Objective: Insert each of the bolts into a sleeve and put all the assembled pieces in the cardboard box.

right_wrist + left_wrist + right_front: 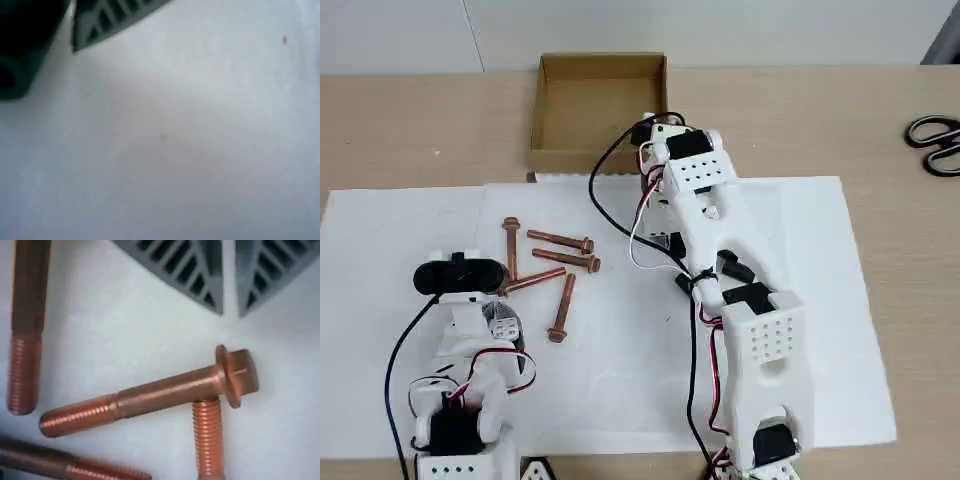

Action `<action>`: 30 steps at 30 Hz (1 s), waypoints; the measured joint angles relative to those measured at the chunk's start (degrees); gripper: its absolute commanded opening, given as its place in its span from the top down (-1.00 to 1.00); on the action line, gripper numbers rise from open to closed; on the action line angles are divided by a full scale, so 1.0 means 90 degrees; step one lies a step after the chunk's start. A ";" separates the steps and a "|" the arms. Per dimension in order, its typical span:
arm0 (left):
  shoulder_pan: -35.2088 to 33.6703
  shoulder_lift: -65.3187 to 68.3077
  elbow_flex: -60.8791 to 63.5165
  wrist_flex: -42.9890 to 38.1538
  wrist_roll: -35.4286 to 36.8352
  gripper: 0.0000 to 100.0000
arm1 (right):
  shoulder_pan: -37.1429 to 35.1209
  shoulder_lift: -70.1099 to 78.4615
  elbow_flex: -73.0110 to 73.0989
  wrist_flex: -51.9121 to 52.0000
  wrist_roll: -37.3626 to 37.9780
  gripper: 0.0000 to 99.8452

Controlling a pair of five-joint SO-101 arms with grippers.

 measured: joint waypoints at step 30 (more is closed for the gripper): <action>0.0000 0.0000 -0.0049 -0.0117 0.0000 0.84 | 0.0088 -0.0293 -0.0723 0.0869 0.0000 1.00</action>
